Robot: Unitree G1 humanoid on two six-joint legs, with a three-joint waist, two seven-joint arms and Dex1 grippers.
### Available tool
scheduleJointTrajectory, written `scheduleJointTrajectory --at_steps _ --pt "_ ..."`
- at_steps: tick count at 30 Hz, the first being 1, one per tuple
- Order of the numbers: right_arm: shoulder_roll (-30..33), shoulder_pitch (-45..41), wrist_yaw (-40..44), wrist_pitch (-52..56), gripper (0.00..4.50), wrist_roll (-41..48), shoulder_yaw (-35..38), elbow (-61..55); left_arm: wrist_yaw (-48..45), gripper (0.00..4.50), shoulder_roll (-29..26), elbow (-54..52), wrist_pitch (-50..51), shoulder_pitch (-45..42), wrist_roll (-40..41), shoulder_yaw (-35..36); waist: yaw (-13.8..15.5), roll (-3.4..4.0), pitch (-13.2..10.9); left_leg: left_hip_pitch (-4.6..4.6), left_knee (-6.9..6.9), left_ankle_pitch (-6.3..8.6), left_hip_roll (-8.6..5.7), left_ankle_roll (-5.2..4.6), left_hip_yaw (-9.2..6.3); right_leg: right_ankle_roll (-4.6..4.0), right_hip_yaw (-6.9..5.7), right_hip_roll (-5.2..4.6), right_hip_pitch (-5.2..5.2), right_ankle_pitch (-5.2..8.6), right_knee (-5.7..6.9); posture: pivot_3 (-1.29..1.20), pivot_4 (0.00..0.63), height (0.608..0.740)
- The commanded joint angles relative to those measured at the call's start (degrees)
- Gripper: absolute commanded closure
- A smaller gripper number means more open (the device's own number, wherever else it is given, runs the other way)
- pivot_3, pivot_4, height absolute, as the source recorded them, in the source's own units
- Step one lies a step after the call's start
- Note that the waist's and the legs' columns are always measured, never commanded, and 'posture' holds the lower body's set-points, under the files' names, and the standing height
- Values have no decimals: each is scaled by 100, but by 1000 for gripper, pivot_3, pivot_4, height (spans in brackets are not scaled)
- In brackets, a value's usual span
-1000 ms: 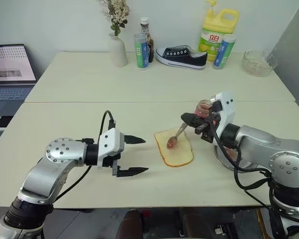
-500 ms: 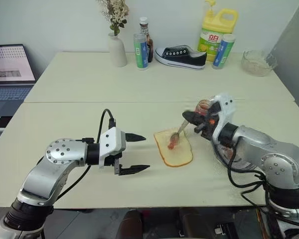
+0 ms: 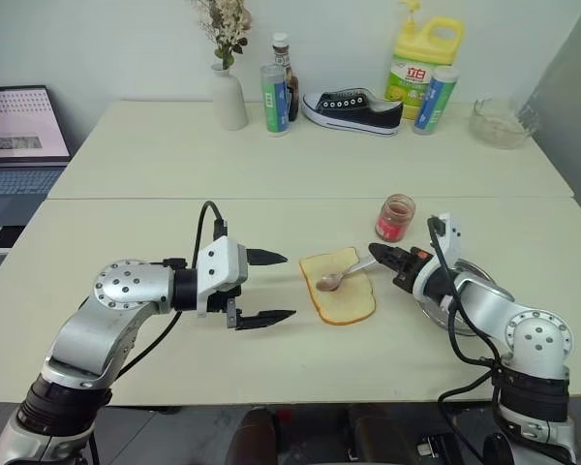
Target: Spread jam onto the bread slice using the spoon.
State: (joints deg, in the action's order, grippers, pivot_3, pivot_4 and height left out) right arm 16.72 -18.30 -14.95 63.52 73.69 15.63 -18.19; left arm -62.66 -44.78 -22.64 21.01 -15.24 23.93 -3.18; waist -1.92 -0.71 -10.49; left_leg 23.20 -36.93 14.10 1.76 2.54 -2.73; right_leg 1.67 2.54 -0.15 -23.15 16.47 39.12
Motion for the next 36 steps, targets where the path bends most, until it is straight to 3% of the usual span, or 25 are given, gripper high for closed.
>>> scheduleJointTrajectory --at_steps 1,9,16,23,30,36 --pt "292 86 58 30 4465 85 97 -192 28 0 1 -137 -20 -51 26 20 3 0 0 0 0 0 0 0 -2 0 -2 0 0 0 0 0 150 740" --pt "926 -66 -284 -143 4465 1034 634 -53 -52 0 36 52 -133 -185 -24 -41 7 -1 0 1 -1 0 -1 0 0 0 -1 1 1 0 -1 0 150 740" --pt "491 -419 -1213 -777 4465 2281 178 -109 -25 0 79 40 -120 -244 -38 -97 -44 -1 0 0 1 0 5 0 -3 0 0 7 0 0 2 0 150 740" --pt "561 68 -793 -772 4465 1660 -498 -132 -4 0 51 -53 -98 -166 -13 -45 -1 0 0 5 -1 0 2 0 -3 0 -2 2 0 0 -2 0 150 740" --pt "1303 426 -343 -843 4465 1645 -43 19 -24 0 55 -7 -146 -160 -31 -45 12 -1 0 5 -3 0 0 0 -2 0 -2 1 0 0 -1 0 150 740" --pt "1583 321 -329 -937 4465 1814 230 155 -63 0 85 80 -207 -218 -52 -86 10 -1 0 4 -3 0 1 0 -1 0 -1 4 0 0 -1 0 150 740"
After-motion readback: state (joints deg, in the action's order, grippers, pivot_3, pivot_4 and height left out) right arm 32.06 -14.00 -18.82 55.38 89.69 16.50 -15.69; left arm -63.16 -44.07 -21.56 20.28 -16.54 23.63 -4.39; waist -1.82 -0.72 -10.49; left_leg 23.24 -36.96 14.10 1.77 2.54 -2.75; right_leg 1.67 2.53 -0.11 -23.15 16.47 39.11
